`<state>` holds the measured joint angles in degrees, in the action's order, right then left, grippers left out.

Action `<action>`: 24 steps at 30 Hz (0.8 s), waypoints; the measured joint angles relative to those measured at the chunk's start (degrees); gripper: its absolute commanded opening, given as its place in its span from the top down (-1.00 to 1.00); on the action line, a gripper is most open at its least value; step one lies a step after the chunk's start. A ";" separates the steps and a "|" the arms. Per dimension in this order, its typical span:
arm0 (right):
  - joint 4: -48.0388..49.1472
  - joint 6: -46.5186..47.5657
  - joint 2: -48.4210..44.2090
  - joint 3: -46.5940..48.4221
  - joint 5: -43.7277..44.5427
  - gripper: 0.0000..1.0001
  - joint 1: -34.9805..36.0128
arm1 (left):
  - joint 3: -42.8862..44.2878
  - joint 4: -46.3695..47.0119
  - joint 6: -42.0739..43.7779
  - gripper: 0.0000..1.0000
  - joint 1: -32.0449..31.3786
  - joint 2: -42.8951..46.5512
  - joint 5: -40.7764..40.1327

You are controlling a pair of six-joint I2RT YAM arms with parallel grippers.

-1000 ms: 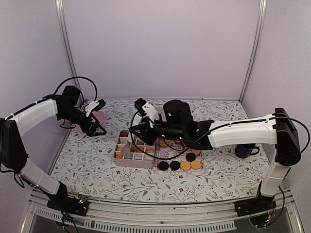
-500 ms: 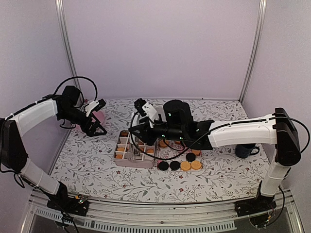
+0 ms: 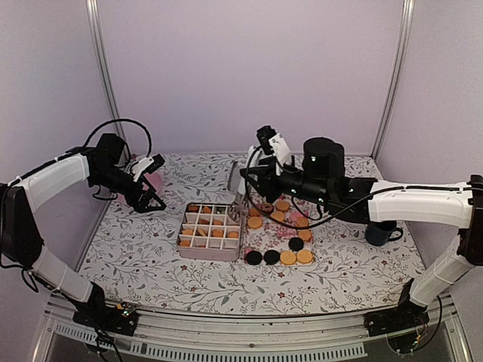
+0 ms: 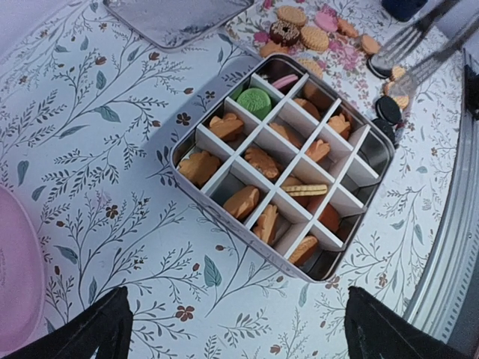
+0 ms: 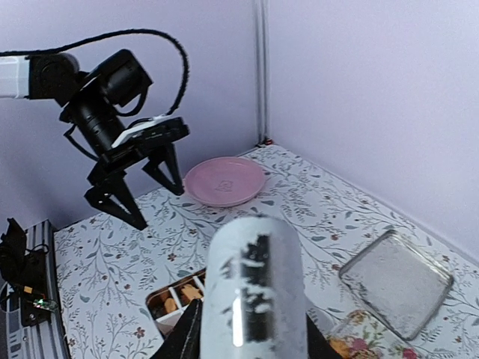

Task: Pack the cookies
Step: Place the fake cookies in the empty pocket of the box, then pick up the fake cookies from the corner of the board.

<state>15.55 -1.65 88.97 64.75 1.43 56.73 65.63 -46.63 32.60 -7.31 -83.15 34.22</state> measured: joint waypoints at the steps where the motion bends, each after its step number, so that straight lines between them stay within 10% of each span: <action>1: -0.04 0.13 -2.19 -1.60 0.79 0.37 -1.40 | 0.00 -0.04 0.02 -0.99 -0.02 0.00 0.02; 24: -3.45 4.00 -12.90 -16.98 10.25 0.31 -17.14 | 0.02 -0.83 -0.02 -0.98 0.00 0.00 -0.13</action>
<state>12.10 2.35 76.07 47.77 11.68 39.59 65.65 -47.46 32.58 -7.31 -83.15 34.09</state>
